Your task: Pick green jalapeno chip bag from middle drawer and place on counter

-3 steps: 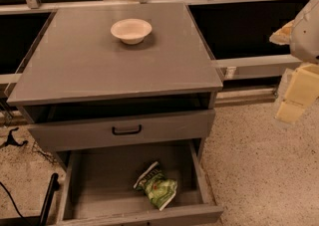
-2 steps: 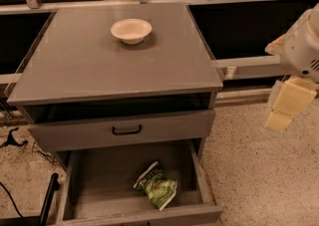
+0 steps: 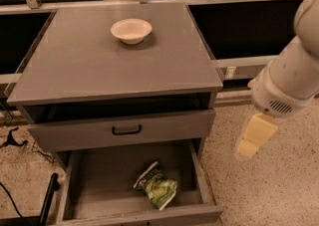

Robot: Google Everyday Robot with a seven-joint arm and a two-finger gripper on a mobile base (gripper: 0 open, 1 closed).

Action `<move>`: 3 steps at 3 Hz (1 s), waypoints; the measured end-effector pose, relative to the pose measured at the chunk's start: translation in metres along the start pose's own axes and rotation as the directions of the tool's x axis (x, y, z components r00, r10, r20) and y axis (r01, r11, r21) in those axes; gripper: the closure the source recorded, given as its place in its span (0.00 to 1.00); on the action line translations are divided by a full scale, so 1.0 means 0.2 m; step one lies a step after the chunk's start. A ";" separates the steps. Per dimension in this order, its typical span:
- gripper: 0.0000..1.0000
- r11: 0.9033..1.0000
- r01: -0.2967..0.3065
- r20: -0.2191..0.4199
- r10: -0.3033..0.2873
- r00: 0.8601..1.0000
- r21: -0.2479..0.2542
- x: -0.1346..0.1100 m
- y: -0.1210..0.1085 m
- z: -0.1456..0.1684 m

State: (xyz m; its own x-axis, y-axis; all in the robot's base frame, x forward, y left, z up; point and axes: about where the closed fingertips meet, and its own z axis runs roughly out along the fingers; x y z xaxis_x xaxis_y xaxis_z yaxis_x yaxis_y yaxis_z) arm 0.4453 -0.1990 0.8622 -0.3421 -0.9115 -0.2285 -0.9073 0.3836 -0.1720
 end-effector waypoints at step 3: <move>0.00 0.997 -0.053 -0.030 0.051 0.998 -0.059 0.07 0.09 0.36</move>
Offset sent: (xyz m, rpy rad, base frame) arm -0.0020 0.0057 -0.0446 -0.0002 0.0366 -0.0180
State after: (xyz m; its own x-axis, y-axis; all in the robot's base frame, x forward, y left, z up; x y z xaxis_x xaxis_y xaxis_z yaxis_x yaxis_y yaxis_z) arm 0.4419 -0.1937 0.7866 -0.3952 -0.8948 -0.2078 -0.9009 0.4218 -0.1028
